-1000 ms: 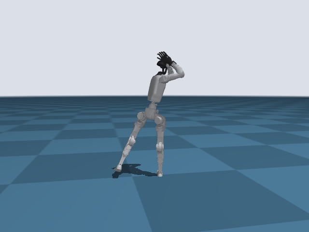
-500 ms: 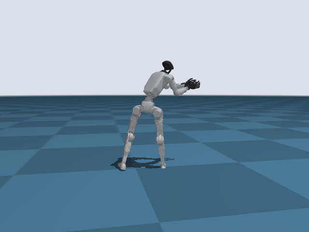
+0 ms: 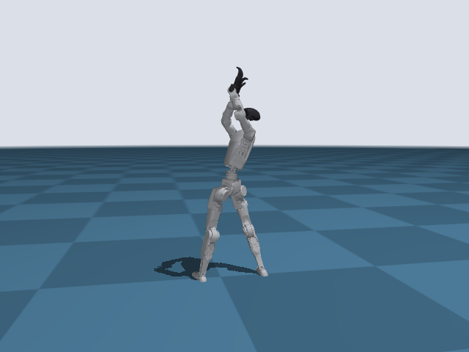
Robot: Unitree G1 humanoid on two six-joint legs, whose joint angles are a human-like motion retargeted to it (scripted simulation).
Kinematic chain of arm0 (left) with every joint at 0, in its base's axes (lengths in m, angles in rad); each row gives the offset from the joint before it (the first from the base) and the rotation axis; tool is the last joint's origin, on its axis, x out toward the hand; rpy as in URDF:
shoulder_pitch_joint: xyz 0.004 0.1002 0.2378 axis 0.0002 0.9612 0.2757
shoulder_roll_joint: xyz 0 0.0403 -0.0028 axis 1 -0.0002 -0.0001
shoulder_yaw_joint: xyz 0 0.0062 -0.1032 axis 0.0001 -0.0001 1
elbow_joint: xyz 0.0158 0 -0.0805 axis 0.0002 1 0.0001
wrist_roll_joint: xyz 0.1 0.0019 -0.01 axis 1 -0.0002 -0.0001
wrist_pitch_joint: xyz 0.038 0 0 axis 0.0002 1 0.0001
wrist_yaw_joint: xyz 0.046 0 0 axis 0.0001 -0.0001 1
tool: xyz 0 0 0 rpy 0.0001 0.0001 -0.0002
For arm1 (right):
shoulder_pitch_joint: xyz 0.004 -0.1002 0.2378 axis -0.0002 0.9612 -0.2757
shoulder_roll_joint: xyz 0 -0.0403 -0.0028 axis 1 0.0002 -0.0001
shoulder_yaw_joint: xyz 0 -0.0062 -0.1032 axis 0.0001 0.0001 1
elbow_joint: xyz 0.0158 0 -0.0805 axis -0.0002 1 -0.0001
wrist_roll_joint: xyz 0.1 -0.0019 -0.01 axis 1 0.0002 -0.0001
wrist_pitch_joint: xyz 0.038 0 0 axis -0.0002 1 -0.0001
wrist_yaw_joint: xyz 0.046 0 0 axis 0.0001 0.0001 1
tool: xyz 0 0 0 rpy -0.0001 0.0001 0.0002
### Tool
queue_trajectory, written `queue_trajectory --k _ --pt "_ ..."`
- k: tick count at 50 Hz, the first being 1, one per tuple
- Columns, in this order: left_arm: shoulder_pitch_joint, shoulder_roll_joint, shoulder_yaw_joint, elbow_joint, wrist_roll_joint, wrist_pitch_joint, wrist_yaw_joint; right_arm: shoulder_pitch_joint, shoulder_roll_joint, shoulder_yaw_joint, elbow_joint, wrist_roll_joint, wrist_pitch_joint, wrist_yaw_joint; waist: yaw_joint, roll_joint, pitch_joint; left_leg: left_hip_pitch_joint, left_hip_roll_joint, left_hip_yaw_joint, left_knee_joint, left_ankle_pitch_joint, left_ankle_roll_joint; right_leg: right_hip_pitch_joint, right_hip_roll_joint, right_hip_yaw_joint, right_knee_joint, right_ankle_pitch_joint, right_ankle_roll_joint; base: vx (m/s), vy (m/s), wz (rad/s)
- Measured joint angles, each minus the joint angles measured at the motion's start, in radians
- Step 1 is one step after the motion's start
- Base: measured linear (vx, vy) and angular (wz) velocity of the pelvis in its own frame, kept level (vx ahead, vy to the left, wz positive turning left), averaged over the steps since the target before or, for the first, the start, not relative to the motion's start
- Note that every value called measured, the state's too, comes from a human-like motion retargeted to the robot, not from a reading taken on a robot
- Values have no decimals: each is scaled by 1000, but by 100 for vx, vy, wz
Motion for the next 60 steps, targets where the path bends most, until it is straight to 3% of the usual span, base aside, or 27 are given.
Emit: queue_trajectory --k 4,9,18,20,21,22,23,24,25,27,28,30,32,41,50,55,57,60 --pt "-128 148 -26 -189 134 5 42 -114 -33 76 -194 -34 -68 35 -44 -93 20 -35 8 -10 -46 25 -21 -23 16 -45 -13 1 2 7 -2 53" --pt "-152 172 22 -348 263 25 68 -111 -114 120 -429 -31 -127 54 -111 -145 47 -65 0 -50 -46 28 -40 -9 50 -104 -34 0 -19 2 -1 66" --pt "-10 145 154 -475 317 21 46 -36 -188 171 -567 -130 -108 24 -171 -144 93 -64 12 -19 -46 29 -28 -22 51 -62 -45 -9 -11 -1 -2 -17" --pt "14 146 170 -474 321 24 37 -48 -233 189 -540 -268 -51 51 -187 -133 98 -62 19 0 -46 30 -26 -33 47 -39 -45 -10 -8 -2 -2 -55" --pt "15 138 174 -478 312 19 44 -39 -218 194 -559 -211 -65 15 -197 -130 104 -60 23 10 -46 30 -32 -38 47 -28 -47 -10 -6 -1 -2 -55" --pt "23 118 182 -497 266 -19 42 -34 -208 199 -574 -168 -76 -13 -207 -129 111 -58 27 20 -46 29 -37 -41 46 -18 -49 -9 -4 -1 -2 -55" --pt "46 73 198 -545 149 -123 19 -36 -208 203 -580 -150 -82 -26 -220 -129 118 -56 30 30 -46 28 -41 -44 45 -8 -51 -9 -1 0 -2 -54" --pt "51 86 206 -527 179 -101 28 -30 -217 211 -587 -142 -85 -28 -229 -124 121 -55 33 39 -46 28 -43 -48 45 2 -55 -8 1 1 -2 -52" --pt "46 129 212 -475 283 -15 53 -20 -229 221 -595 -139 -88 -24 -236 -116 121 -54 36 48 -46 28 -44 -52 45 11 -59 -5 2 1 -2 -52" --pt "78 43 228 -566 87 -195 15 -28 -229 224 -599 -151 -98 -36 -262 -123 137 -48 42 68 -46 24 -53 -56 43 30 -68 -3 8 2 -1 -54" --pt "84 44 238 -563 81 -199 11 -26 -239 228 -601 -161 -99 -37 -269 -125 142 -47 43 79 -46 23 -54 -59 42 39 -74 0 11 3 -1 -59" --pt "77 115 242 -500 285 -28 69 -100 -335 282 -522 -795 69 -224 -278 -120 151 -41 52 108 -46 18 -55 -71 38 69 -80 2 13 4 0 -70" --pt "71 122 234 -506 264 -34 70 -15 -259 265 -645 -281 -79 -101 -300 -123 165 -36 54 131 -46 14 -63 -76 32 89 -91 7 24 5 -1 -66" --pt "134 127 239 -528 151 -106 67 -32 -309 303 -635 -409 -30 -179 -346 -171 214 -6 67 258 -46 -17 -78 -121 -2 201 -117 26 48 6 2 -72" --pt "257 102 268 -467 74 -137 94 44 -273 321 -560 -470 30 -233 -371 -200 300 11 62 361 -1 -61 -58 -170 -41 310 -102 49 53 4 6 -64" --pt "407 40 332 -425 -15 -165 75 145 -234 327 -489 -454 71 -216 -381 -207 374 3 56 404 42 -81 -39 -205 -59 368 -85 67 49 -2 9 -55" --pt "501 6 370 -411 -48 -185 53 209 -209 330 -464 -467 99 -212 -388 -187 400 5 78 416 67 -104 -84 -219 -48 393 -71 70 43 -5 11 -58" --pt "655 -36 442 -387 -98 -184 18 333 -142 336 -434 -444 136 -176 -412 -172 449 -3 86 448 87 -107 -78 -250 -48 428 -58 77 25 -7 10 -64"
